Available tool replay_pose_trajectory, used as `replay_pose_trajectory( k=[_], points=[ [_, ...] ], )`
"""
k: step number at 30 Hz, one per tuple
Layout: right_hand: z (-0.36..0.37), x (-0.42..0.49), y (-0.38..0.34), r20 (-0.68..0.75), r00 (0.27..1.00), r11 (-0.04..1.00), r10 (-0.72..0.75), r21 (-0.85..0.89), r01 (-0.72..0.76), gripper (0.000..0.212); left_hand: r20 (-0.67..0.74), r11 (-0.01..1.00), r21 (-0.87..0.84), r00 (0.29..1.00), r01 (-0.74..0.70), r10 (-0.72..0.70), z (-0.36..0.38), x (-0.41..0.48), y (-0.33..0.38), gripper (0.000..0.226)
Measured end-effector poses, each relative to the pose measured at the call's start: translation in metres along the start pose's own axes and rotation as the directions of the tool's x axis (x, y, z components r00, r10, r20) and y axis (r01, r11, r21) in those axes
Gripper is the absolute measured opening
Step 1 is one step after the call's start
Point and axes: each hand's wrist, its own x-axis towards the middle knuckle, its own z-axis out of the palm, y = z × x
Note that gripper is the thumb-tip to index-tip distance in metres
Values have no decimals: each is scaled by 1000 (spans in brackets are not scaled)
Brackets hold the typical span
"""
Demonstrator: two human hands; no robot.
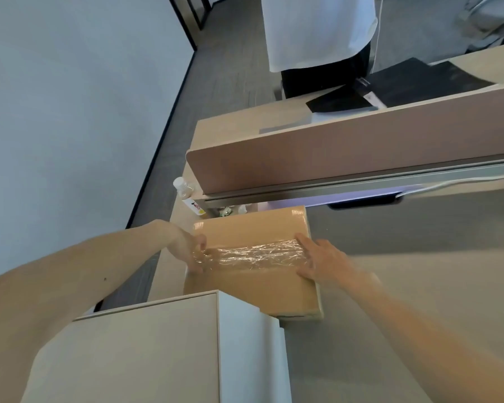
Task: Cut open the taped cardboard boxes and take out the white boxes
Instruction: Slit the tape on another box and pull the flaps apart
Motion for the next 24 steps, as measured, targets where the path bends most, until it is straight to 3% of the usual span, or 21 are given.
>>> replay_pose_trajectory(
  k=[4, 9, 16, 24],
  points=[
    [12, 5, 6, -14, 1000, 1000, 11, -4, -11, 74, -13, 997, -24, 998, -69, 69, 9, 21, 2, 105],
    [10, 5, 10, -19, 1000, 1000, -18, -18, 18, 71, -9, 978, -166, 992, -123, 123, 8, 22, 6, 78],
    [-12, -23, 53, -107, 992, 997, 62, 43, -58, 68, -139, 953, -147, 959, -266, 246, -7, 11, 53, 66],
    [-57, -70, 141, -254, 943, 976, 213, 109, -191, 62, -79, 932, -172, 948, -318, 309, -50, -8, 167, 98]
  ],
)
